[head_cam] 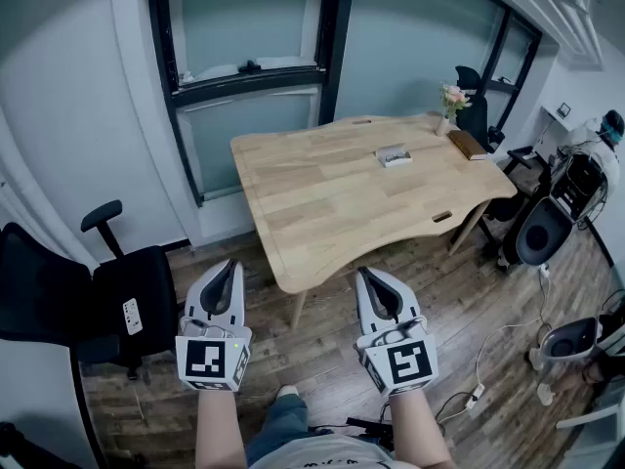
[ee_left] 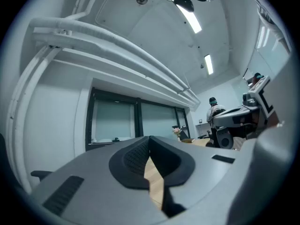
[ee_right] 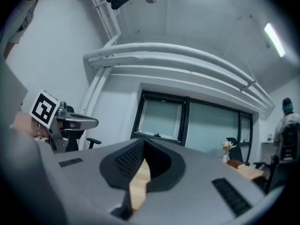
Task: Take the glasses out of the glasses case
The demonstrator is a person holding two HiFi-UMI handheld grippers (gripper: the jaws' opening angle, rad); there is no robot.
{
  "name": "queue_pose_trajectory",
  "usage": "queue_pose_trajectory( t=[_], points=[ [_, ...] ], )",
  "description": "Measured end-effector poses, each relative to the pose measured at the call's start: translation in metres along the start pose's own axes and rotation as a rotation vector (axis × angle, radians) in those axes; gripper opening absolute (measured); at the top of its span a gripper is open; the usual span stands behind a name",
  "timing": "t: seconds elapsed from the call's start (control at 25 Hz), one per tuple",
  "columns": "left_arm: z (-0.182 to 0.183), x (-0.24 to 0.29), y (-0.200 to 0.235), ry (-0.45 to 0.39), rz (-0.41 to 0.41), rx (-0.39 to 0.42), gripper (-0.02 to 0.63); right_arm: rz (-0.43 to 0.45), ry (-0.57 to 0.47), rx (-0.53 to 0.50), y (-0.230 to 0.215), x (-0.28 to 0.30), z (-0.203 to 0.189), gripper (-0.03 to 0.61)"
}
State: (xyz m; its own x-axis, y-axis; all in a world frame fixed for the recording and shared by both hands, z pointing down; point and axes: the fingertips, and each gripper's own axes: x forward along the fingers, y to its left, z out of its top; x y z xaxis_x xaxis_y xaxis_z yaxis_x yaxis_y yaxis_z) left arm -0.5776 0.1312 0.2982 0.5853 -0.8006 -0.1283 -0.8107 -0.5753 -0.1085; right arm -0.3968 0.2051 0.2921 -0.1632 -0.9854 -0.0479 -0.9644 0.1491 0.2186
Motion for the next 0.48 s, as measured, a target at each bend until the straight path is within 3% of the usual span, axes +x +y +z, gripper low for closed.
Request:
queue_pose_trajectory(
  t=[0.2, 0.48],
  points=[
    [0.004, 0.024, -0.016, -0.024, -0.037, -0.014, 0.015, -0.03, 0.002, -0.013, -0.021, 0.001, -0.003, 0.011],
    [0.001, 0.082, -0.041, -0.048, -0.167, 0.001, 0.015, -0.119, 0.014, -0.016, -0.055, 0.025, -0.01, 0.011]
  ],
)
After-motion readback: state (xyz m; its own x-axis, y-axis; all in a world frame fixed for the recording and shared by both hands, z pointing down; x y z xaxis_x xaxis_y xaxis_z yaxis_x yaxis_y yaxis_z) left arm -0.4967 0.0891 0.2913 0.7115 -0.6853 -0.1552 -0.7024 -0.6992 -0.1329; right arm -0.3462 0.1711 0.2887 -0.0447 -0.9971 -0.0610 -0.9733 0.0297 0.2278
